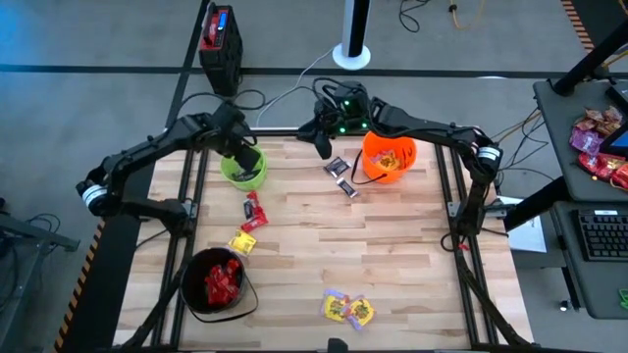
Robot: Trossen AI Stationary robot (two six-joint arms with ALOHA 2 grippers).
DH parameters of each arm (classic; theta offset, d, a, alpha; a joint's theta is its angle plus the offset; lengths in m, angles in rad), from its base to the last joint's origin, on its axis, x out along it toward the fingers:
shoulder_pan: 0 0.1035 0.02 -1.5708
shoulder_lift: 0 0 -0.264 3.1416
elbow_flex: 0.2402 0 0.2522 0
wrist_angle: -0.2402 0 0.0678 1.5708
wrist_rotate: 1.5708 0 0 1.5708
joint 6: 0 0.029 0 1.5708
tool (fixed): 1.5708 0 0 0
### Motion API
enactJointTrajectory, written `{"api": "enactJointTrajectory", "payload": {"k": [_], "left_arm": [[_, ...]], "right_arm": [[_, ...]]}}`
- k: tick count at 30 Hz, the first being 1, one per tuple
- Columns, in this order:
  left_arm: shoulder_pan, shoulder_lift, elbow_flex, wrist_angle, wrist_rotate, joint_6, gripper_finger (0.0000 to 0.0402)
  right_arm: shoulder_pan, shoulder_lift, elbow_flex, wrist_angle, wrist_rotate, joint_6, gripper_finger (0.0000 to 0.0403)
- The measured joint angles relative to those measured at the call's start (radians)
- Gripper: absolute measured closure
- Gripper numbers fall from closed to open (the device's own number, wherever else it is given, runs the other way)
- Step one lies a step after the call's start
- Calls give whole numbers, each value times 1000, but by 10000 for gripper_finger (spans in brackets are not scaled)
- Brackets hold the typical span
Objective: Sort candy by brand, put in halloween buckets
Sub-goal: Put the brown candy into the green bucket
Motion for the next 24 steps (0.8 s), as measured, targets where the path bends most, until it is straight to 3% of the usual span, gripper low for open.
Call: {"api": "enactJointTrajectory", "payload": {"k": [6, 9, 12, 16, 24], "left_arm": [[-1, -16, 0, 0, -3, 0, 295], [-17, -62, 0, 5, 59, 0, 285], [-54, -130, 0, 40, 138, -5, 284], [-149, -238, 0, 135, 242, -21, 290], [-438, -382, 0, 216, 163, -173, 300]], "right_arm": [[0, 0, 0, -90, 0, 82, 270], [10, -3, 6, -163, 1, 155, 276], [42, 1, 57, -351, 26, 149, 285], [108, 34, 155, -659, 231, 186, 296], [170, 167, 234, -1221, 327, 394, 300]]}}
